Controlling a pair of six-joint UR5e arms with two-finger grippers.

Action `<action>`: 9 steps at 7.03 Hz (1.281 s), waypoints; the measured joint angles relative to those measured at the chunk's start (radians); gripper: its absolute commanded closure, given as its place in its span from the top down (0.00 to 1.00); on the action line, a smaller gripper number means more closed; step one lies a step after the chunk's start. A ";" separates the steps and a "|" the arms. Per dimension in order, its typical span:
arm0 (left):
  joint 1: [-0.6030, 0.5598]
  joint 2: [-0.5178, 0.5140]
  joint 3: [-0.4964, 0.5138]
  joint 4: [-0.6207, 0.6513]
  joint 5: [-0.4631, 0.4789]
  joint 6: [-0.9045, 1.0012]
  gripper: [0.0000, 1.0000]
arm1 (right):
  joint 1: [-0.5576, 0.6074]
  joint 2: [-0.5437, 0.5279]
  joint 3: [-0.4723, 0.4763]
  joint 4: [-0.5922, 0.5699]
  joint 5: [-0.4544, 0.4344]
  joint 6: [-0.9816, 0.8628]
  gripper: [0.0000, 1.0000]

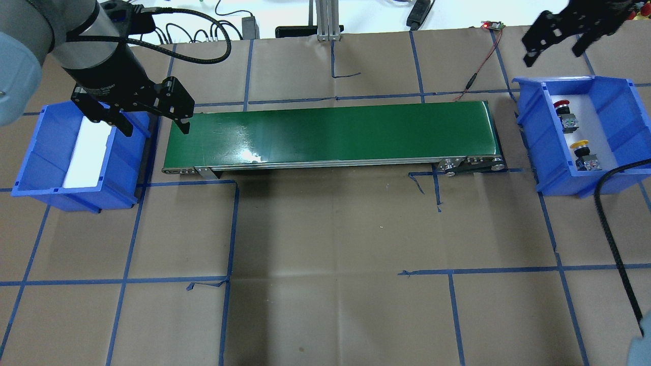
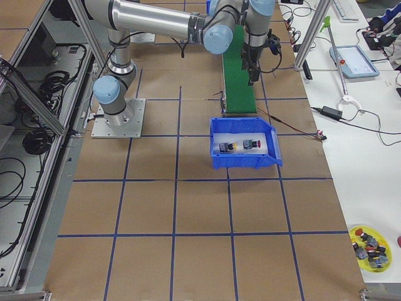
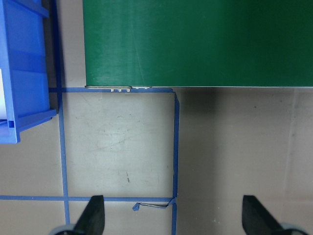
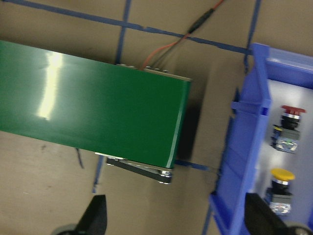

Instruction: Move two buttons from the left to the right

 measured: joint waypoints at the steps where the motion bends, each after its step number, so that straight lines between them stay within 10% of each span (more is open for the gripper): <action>1: 0.000 0.000 -0.001 0.000 0.000 0.000 1.00 | 0.083 -0.033 0.032 0.009 0.016 0.124 1.00; 9: 0.000 0.001 -0.002 0.000 0.000 0.000 1.00 | 0.190 -0.276 0.265 0.089 -0.017 0.406 1.00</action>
